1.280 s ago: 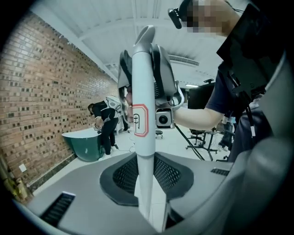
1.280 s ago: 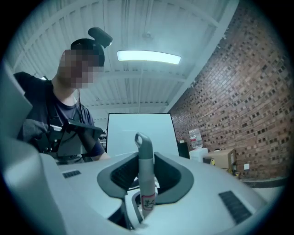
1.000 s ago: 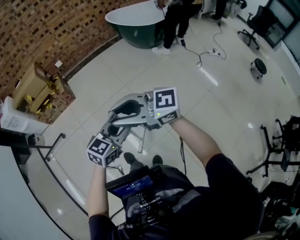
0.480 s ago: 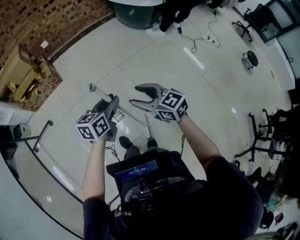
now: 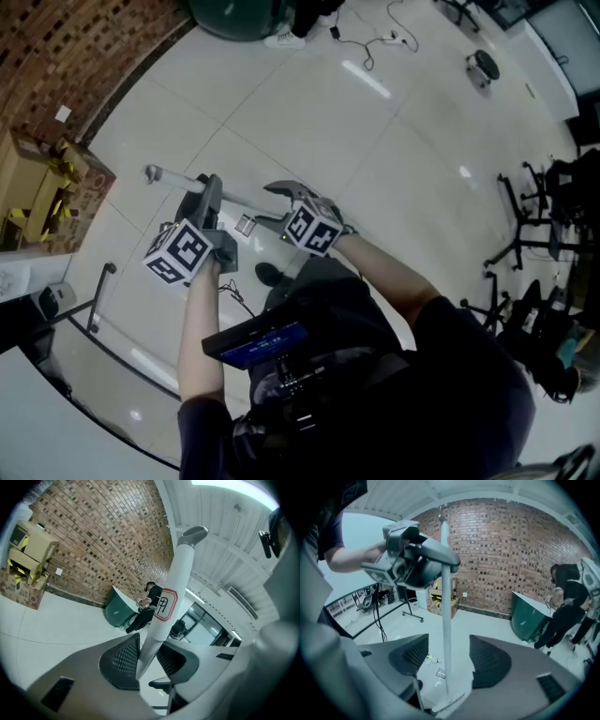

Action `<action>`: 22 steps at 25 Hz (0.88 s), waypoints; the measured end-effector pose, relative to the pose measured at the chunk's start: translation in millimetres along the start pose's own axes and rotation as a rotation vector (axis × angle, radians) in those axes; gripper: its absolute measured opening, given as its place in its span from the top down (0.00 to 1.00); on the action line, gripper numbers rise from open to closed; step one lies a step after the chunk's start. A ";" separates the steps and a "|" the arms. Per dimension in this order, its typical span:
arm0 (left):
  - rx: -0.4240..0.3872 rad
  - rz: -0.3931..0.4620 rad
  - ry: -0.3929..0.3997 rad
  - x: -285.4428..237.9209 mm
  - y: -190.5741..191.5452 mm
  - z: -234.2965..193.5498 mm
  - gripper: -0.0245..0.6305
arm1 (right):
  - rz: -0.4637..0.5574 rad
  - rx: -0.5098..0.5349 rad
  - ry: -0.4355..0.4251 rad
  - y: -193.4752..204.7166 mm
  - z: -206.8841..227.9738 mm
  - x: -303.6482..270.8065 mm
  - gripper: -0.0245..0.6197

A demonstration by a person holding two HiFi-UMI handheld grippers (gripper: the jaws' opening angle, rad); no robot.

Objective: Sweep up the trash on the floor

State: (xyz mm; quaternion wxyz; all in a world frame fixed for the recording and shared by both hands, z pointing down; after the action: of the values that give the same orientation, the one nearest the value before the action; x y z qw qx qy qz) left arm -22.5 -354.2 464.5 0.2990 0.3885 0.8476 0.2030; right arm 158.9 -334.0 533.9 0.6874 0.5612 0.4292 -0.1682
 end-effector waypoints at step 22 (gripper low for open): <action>0.049 0.213 -0.021 5.3 23.3 35.2 0.81 | 0.061 0.297 -0.100 -9.8 46.1 -41.4 0.80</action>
State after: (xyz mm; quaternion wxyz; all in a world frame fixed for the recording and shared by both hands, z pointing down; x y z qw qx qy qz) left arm 10.7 -331.8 450.0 0.2751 0.4856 0.8031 0.2087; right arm 146.5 -389.7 560.1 0.6222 0.6604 0.3474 -0.2368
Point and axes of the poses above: the fingertips, and each gripper's own axes: x backward along the fingers, z to its right, y out of its underside, the point moved 8 cm from there along x, backward along the fingers, and after that the axes turned 7 degrees about -z, right-handed, at the moved point
